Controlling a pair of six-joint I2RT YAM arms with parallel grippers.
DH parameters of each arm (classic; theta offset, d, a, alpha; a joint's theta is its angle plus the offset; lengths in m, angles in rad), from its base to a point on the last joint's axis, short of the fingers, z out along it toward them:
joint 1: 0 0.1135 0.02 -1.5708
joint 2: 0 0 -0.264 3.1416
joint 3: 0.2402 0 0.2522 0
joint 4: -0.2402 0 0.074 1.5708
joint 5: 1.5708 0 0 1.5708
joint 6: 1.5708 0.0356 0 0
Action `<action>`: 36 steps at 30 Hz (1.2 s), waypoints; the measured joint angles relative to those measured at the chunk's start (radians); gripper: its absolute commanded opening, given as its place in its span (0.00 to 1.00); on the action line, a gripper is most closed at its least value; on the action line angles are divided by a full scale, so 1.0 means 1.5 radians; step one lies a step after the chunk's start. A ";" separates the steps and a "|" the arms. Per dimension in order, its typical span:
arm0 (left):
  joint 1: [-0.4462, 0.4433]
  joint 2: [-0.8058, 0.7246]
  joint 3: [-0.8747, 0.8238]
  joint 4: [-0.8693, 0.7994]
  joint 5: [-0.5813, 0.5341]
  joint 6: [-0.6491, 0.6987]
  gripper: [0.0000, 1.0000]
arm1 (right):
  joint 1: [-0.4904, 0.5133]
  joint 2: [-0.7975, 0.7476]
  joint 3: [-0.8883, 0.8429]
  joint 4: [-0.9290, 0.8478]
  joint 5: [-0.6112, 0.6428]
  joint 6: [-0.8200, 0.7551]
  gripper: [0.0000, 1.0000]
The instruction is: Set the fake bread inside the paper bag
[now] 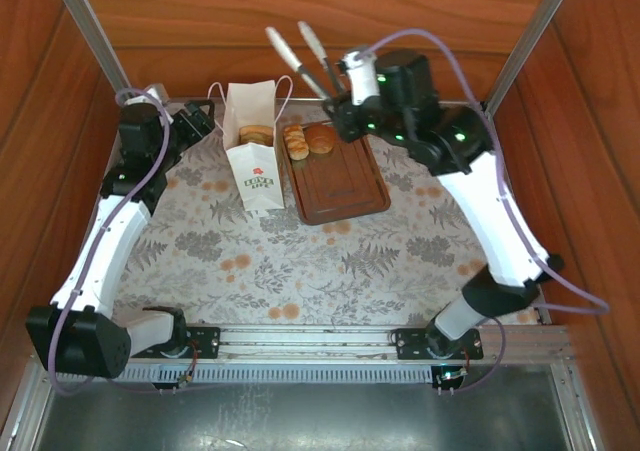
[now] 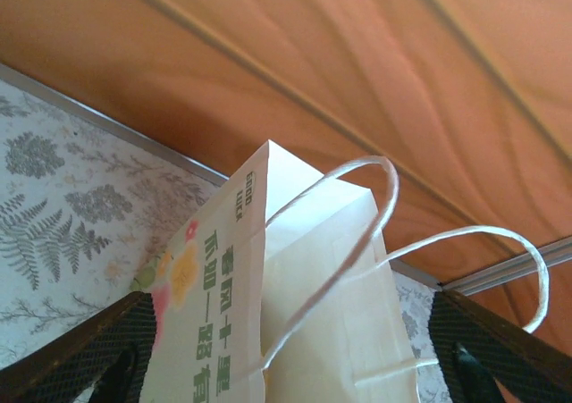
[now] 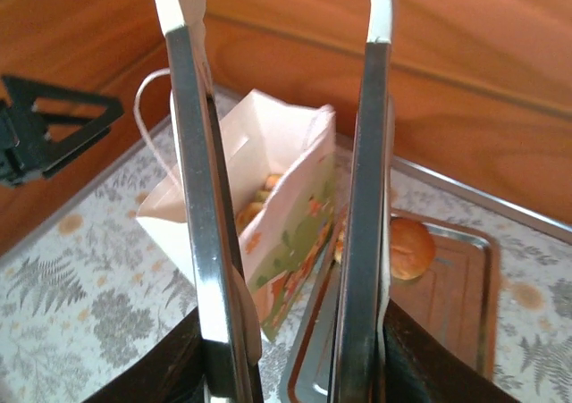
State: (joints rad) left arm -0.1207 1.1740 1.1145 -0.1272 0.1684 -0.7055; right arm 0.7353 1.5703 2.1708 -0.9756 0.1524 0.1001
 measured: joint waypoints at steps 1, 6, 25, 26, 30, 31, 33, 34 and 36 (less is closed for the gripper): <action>0.001 -0.008 -0.007 0.000 0.000 -0.001 0.89 | -0.017 -0.021 -0.019 0.005 -0.003 0.005 0.43; 0.004 -0.041 -0.055 -0.007 -0.005 0.002 1.00 | -0.139 -0.102 -0.165 0.034 -0.035 0.033 0.44; 0.015 -0.121 -0.153 -0.036 -0.027 0.012 1.00 | -0.237 0.065 -0.479 0.126 -0.103 0.003 0.42; 0.017 -0.121 -0.154 -0.036 -0.026 0.012 1.00 | -0.237 0.076 -0.480 0.134 -0.098 -0.011 0.42; 0.025 -0.121 -0.155 -0.036 -0.024 0.012 1.00 | -0.237 0.114 -0.496 0.175 -0.083 -0.071 0.42; 0.027 -0.122 -0.155 -0.035 -0.024 0.013 1.00 | -0.237 0.120 -0.503 0.186 -0.082 -0.084 0.42; 0.030 -0.123 -0.156 -0.035 -0.023 0.014 1.00 | -0.237 0.130 -0.518 0.203 -0.080 -0.108 0.43; 0.030 -0.124 -0.156 -0.035 -0.023 0.014 1.00 | -0.237 0.135 -0.524 0.211 -0.080 -0.121 0.42; 0.031 -0.125 -0.158 -0.035 -0.023 0.014 1.00 | -0.237 0.145 -0.533 0.228 -0.080 -0.144 0.43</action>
State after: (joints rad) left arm -0.0738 0.9871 0.8776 -0.1799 0.1341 -0.6842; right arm 0.3805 1.7882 1.3712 -0.6338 0.0319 -0.1165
